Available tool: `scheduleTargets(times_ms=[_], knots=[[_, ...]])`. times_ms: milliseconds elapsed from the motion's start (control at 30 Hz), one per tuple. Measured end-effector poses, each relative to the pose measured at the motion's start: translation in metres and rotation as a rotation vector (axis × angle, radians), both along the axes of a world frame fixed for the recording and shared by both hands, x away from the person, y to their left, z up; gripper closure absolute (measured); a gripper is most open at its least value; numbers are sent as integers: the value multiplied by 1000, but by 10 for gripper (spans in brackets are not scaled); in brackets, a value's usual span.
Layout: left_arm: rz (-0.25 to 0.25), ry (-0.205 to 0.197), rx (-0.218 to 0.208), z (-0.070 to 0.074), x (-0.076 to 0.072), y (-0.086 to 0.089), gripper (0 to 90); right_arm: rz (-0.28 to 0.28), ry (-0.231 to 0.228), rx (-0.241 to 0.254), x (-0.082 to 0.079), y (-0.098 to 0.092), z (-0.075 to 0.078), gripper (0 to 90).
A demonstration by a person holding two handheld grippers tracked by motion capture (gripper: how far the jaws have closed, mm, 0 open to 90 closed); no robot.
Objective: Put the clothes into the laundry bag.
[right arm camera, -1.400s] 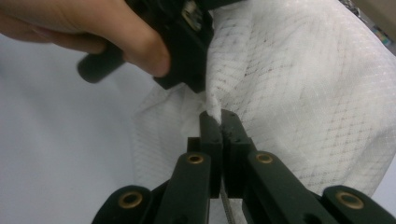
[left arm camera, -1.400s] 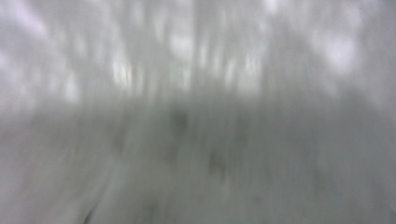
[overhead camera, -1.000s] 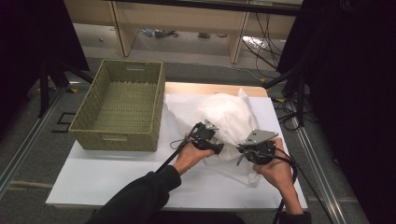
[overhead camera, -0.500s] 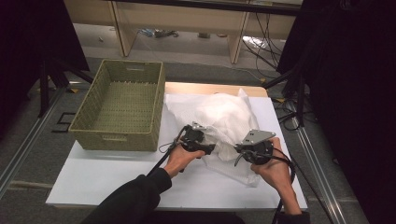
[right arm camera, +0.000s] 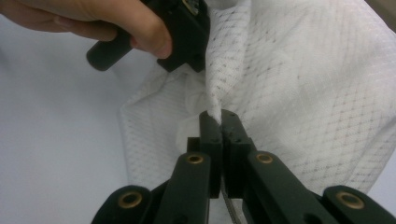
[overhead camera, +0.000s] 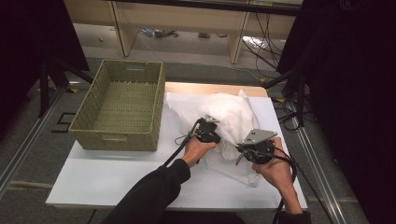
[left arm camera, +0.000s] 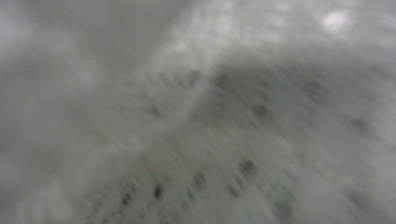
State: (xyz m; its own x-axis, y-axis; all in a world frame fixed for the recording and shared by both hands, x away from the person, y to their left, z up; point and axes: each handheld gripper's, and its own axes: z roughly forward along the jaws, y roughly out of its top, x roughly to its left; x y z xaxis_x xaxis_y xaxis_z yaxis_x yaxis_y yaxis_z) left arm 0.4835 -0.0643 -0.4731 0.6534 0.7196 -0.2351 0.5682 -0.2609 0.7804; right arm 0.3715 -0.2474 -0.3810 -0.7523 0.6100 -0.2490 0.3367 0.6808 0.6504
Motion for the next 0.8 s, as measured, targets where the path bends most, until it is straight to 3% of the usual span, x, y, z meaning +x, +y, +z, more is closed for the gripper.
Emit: scheduleTargets(times_ms=[67,167,300,400,500,600,700,800], knots=[[-13,20,14,-1,0,3,826,2,-3,-1,0,-1,0,900],[-69,18,47,6,-11,12,629,9,2,3,1,-1,-1,900],[-93,-47,147,22,-30,40,450,-6,4,5,1,-1,-1,900],[-85,-63,161,30,-41,64,470,-8,4,5,1,-1,-1,900],[-95,-75,190,31,-48,79,549,2,-1,4,1,0,-1,899],[-71,-64,234,24,-51,82,567,3,-3,0,1,1,0,900],[-38,-42,259,13,-52,81,523,13,3,-1,1,1,0,899],[-18,-20,231,6,-49,81,515,2,-3,0,1,0,-1,899]])
